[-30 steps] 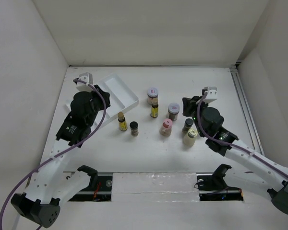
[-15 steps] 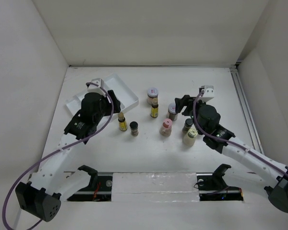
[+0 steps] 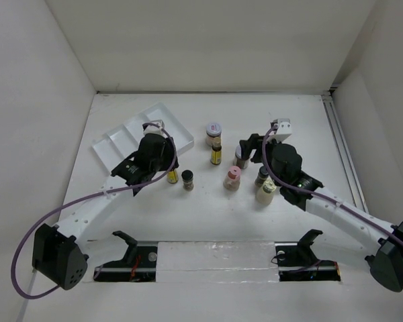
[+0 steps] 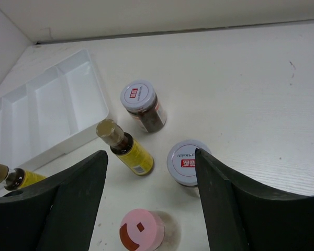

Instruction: Organize the condiment bottles

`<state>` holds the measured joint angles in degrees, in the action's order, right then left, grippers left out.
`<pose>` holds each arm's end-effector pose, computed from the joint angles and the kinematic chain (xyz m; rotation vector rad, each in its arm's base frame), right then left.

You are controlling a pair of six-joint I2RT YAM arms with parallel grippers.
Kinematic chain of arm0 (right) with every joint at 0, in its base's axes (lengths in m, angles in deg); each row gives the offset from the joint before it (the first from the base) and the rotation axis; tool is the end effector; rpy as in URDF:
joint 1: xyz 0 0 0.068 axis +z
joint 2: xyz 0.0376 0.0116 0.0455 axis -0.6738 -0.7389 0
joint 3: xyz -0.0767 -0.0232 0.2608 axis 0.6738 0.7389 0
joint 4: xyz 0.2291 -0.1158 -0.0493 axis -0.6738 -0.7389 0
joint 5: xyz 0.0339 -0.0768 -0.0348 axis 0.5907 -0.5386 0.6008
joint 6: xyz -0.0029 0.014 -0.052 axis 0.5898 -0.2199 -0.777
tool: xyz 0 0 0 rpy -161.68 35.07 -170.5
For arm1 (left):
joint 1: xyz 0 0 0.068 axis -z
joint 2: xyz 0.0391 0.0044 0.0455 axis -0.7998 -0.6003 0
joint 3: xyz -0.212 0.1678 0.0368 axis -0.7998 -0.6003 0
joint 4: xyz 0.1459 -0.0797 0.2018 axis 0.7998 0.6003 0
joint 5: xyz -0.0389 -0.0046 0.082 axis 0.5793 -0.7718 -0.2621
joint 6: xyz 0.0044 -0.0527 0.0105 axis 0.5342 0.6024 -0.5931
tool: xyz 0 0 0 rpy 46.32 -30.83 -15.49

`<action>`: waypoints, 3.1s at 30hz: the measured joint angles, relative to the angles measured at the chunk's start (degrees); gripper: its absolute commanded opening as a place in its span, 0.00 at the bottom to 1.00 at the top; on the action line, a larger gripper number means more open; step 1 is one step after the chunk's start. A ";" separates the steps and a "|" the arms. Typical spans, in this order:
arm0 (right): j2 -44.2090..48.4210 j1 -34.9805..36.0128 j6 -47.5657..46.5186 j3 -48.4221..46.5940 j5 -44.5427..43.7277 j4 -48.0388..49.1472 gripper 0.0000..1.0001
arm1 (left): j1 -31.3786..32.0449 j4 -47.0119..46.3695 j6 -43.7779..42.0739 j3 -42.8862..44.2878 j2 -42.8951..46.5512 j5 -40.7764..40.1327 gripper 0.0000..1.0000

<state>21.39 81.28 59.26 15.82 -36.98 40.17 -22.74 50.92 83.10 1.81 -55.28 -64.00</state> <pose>0.1982 0.1419 0.3027 -0.0072 1.7036 0.3947 0.2178 -0.1191 0.2942 -0.0212 2.0957 -0.3680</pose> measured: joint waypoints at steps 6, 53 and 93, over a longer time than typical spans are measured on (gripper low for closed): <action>-0.09 -0.70 0.00 0.00 1.40 0.00 0.74 | 0.00 0.26 1.77 -0.13 -3.37 -1.33 0.41; 0.74 -1.40 1.68 0.94 7.10 1.60 0.76 | -29.64 -9.14 3.69 25.09 -27.76 -17.00 0.05; 0.28 -1.84 1.79 0.96 6.25 1.66 0.76 | -11.82 -10.12 -0.61 28.92 -19.52 -11.45 0.77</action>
<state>21.67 79.44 61.05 16.78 -30.73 41.83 -34.56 40.80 82.49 30.73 -74.79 -75.45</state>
